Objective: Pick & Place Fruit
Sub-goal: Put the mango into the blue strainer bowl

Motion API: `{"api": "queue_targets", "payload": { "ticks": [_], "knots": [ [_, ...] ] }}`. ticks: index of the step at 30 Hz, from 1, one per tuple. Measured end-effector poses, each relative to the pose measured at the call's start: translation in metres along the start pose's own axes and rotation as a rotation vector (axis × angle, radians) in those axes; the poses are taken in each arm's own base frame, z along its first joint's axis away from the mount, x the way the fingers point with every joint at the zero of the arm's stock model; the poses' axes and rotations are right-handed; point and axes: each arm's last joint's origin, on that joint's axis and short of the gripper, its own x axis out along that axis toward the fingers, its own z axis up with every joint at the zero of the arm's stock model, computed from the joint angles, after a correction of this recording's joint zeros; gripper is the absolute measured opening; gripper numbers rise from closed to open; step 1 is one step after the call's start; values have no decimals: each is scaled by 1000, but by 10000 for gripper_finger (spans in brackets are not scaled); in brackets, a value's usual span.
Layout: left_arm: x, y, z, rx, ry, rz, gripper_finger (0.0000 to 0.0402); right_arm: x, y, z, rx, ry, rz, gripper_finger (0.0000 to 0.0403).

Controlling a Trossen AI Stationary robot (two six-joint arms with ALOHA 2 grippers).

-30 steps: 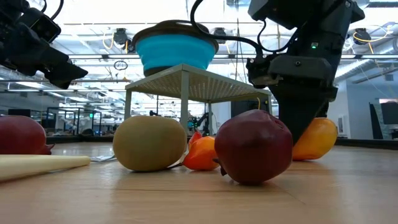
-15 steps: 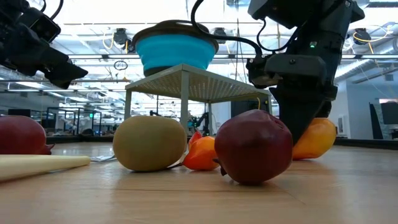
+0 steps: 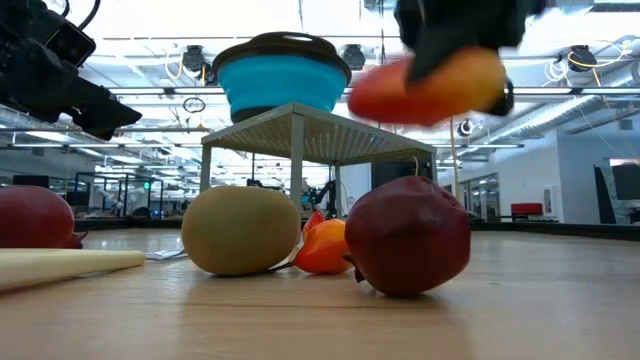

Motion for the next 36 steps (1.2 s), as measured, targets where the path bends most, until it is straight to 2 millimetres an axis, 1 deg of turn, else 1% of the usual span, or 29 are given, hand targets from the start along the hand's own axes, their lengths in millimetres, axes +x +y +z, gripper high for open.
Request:
{"api": "queue_targets", "payload": {
  "ticks": [5, 7, 12, 19, 24, 27, 32, 36],
  "knots": [
    [0, 0, 0, 3, 1, 0, 255, -31, 17, 16, -25, -200, 160, 214],
    [0, 0, 0, 3, 1, 0, 255, -40, 22, 23, -41, -267, 216, 214],
    [0, 0, 0, 0, 1, 0, 255, -57, 27, 34, -71, -395, 282, 215],
    [0, 0, 0, 0, 1, 0, 255, -65, 32, 46, -123, -511, 367, 216],
    [0, 0, 0, -5, 2, 0, 255, -68, 34, 50, -190, -558, 382, 216],
    [0, 0, 0, -5, 0, 0, 255, -73, 35, 55, -235, -595, 412, 216],
    [0, 0, 0, -5, -2, 0, 255, -78, 29, 68, -321, -656, 407, 216],
    [0, 0, 0, -7, -3, 0, 255, -83, 18, 82, -354, -713, 364, 216]
  ]
}}
